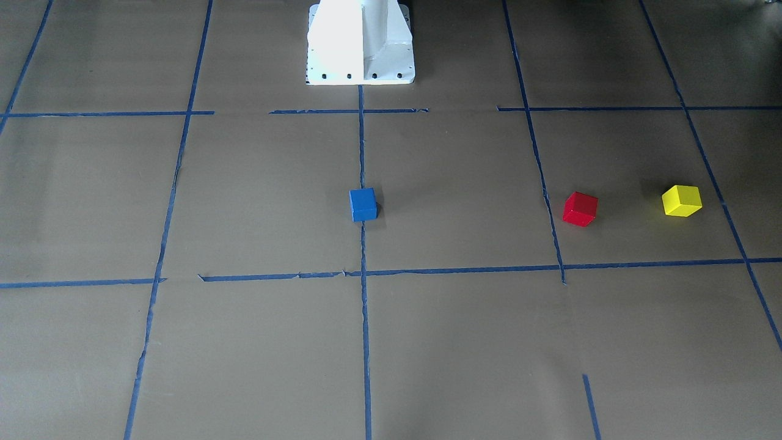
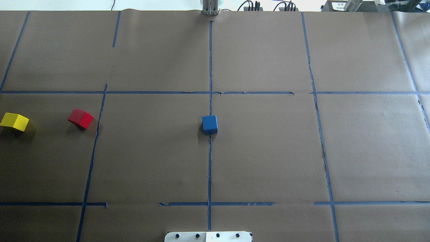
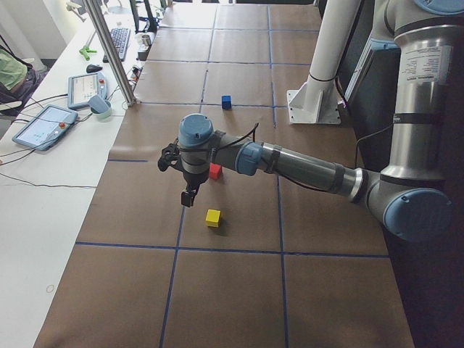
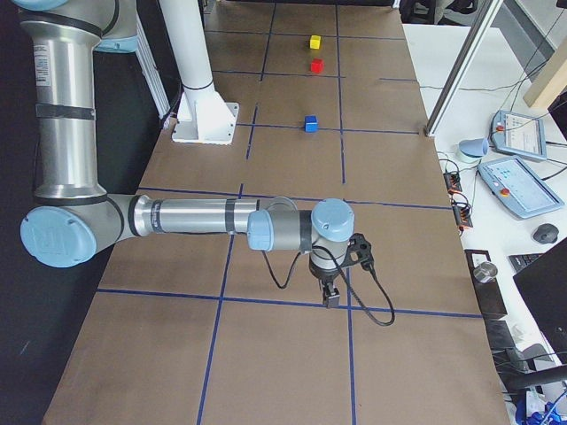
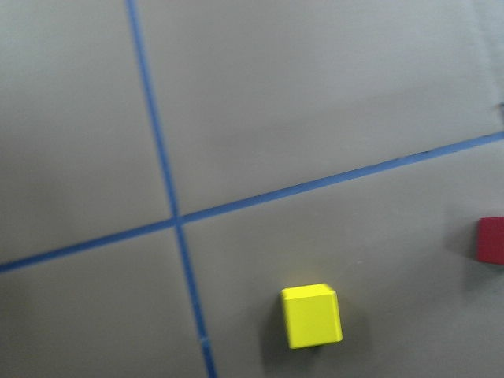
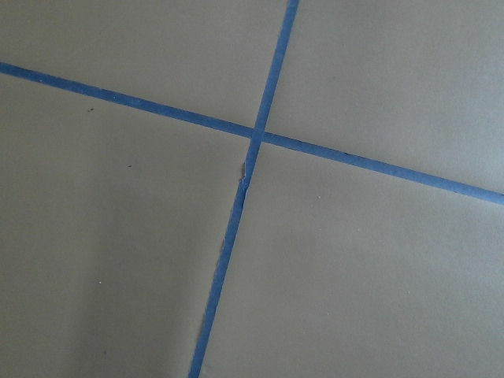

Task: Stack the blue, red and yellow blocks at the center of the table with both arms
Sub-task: 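Reach the left gripper down to the red cube and grasp it, then lift the red cube with the left gripper and carry it over the blue cube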

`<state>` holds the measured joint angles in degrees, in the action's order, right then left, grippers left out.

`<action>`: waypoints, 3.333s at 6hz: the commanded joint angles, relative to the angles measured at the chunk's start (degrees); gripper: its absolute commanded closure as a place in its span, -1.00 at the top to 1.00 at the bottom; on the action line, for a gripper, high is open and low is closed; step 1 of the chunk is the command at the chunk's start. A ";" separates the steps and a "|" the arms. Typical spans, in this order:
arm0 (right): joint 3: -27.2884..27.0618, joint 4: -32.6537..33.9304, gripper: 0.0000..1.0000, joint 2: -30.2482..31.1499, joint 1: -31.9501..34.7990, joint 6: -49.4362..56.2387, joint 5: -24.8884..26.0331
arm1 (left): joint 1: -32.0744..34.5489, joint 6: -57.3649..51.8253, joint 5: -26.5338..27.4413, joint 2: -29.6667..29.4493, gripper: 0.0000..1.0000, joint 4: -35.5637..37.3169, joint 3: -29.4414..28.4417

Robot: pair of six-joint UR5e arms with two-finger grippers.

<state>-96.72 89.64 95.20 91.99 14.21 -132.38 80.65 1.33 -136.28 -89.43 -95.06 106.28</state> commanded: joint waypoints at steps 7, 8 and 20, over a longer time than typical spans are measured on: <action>-0.40 -0.26 1.00 1.48 0.39 0.03 -0.25 | -32.02 38.63 18.14 -7.68 1.00 -20.68 -7.47; -0.40 -0.26 1.00 1.48 0.47 0.03 -0.25 | -33.96 39.62 18.33 -8.39 1.00 -21.21 -9.23; -0.40 -0.26 1.00 1.48 0.39 0.03 -0.25 | -40.71 58.72 21.99 -34.16 -0.84 4.13 -7.64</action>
<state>-97.08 89.40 96.68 92.37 14.24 -132.63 43.11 54.32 -116.73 -116.23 -96.81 99.98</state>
